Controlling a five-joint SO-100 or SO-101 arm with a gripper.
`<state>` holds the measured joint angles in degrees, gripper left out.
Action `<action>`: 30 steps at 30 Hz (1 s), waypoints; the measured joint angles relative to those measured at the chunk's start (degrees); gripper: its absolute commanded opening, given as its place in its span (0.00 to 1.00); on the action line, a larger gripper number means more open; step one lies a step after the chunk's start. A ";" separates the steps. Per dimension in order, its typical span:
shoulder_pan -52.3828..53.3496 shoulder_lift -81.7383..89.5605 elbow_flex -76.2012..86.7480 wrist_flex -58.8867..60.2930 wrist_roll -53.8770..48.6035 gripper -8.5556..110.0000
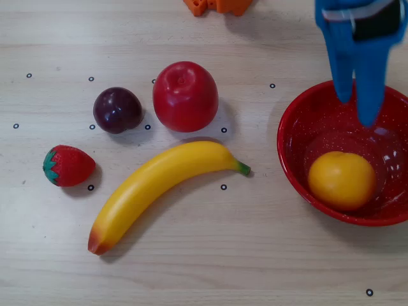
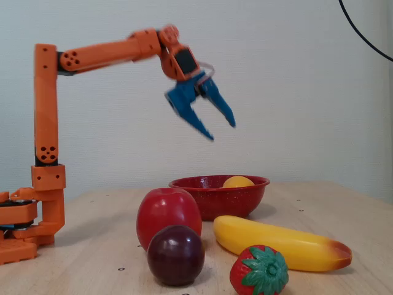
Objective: Put the peach in the red bowl.
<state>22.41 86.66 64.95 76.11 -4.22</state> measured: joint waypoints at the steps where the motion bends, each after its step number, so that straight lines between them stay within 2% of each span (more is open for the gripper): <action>1: -0.26 1.23 0.00 0.35 0.00 0.07; 5: -2.46 7.21 1.23 0.35 0.00 0.07; 8: -5.10 16.08 9.23 -0.97 0.00 0.07; 21: -19.34 55.72 61.26 -25.49 6.24 0.07; 26: -21.71 71.02 83.85 -37.35 9.14 0.07; 30: -22.68 80.95 100.02 -42.54 9.84 0.07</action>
<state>-0.26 167.61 164.97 33.57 5.62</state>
